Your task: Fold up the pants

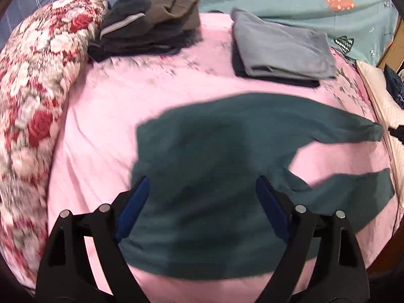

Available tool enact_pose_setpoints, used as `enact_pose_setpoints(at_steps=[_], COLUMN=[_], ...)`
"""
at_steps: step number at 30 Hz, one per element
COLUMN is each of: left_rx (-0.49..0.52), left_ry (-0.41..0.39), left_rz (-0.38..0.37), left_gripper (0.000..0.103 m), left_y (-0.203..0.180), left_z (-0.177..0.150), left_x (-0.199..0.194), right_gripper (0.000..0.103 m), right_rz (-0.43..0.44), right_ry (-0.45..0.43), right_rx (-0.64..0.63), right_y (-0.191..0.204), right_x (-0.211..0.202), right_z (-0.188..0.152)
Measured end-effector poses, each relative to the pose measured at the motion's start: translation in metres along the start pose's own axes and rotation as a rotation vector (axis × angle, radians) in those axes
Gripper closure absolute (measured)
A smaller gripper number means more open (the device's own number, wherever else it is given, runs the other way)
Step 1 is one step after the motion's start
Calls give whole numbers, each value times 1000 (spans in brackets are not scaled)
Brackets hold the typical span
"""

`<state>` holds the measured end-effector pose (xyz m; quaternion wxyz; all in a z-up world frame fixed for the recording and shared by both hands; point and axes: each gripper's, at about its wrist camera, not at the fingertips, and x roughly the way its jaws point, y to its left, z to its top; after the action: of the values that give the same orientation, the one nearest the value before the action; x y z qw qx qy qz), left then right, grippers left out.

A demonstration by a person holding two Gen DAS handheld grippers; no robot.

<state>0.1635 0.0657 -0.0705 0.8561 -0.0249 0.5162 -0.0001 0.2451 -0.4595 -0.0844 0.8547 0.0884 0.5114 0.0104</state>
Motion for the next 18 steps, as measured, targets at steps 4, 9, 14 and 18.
enact_pose_setpoints(at_steps=[4, 9, 14, 18], left_rx=[48, 85, 210, 252], left_ry=[8, 84, 158, 143], left_rz=[-1, -77, -163, -217], left_gripper=[17, 54, 64, 66], left_y=[44, 87, 93, 98], left_z=[40, 73, 70, 73], left_x=[30, 79, 111, 116], right_gripper=[51, 51, 51, 51], right_rz=[201, 245, 234, 211], right_ry=[88, 207, 258, 297], right_rx=[-370, -644, -781, -841], right_y=[122, 223, 267, 278], right_x=[36, 98, 129, 143], right_z=[14, 20, 21, 19])
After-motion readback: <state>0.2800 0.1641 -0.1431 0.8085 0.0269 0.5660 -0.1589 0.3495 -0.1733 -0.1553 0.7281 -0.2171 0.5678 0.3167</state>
